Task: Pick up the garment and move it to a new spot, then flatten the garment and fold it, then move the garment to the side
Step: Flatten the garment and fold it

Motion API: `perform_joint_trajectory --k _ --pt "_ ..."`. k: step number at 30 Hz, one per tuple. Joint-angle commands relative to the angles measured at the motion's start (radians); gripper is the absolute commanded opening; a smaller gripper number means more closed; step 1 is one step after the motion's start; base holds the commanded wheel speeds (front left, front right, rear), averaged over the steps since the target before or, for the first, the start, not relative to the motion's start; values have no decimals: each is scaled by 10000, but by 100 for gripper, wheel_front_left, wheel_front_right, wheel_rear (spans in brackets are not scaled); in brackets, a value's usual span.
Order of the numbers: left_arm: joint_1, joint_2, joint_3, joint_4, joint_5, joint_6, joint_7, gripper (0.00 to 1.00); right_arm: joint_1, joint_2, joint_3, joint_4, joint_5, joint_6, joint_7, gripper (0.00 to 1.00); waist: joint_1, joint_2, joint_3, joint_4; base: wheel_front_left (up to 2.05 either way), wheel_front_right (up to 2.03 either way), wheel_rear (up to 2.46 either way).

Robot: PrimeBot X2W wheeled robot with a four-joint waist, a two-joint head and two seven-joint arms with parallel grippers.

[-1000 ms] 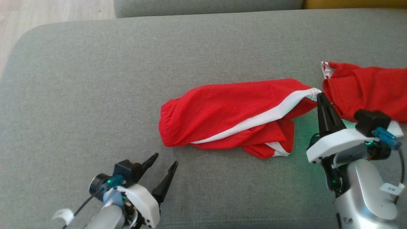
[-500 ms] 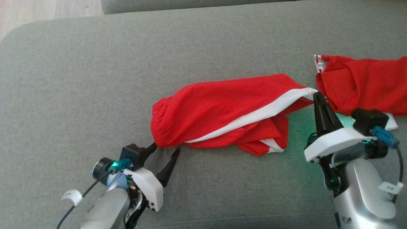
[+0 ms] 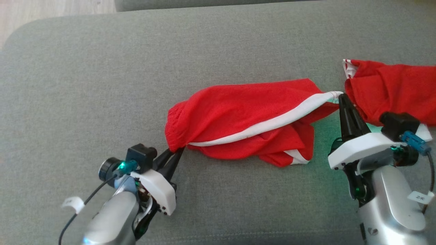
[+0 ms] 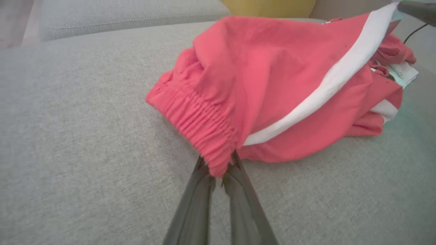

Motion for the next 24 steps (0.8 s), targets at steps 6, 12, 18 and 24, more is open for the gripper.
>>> perform_joint_trajectory --k 6,12,18,24 --pt "-178 577 260 -728 -330 -57 -123 0 -517 -16 90 -89 -433 19 62 0 0 -1 -284 146 0 0 0" --pt "-302 1173 -349 -1639 -1346 -59 159 0 -813 -66 282 -71 -1198 19 209 0 0 -1 -573 210 0 0 0" --pt "-917 2212 -447 -3127 -2446 -60 1165 0 -1511 -845 1049 -338 -1713 19 467 0 0 -1 -1039 186 0 0 0" --pt "-1786 2837 3 -4507 -3285 13 2520 0 -2583 -2058 1807 -787 -1740 19 648 0 0 -1 -1537 58 0 0 0"
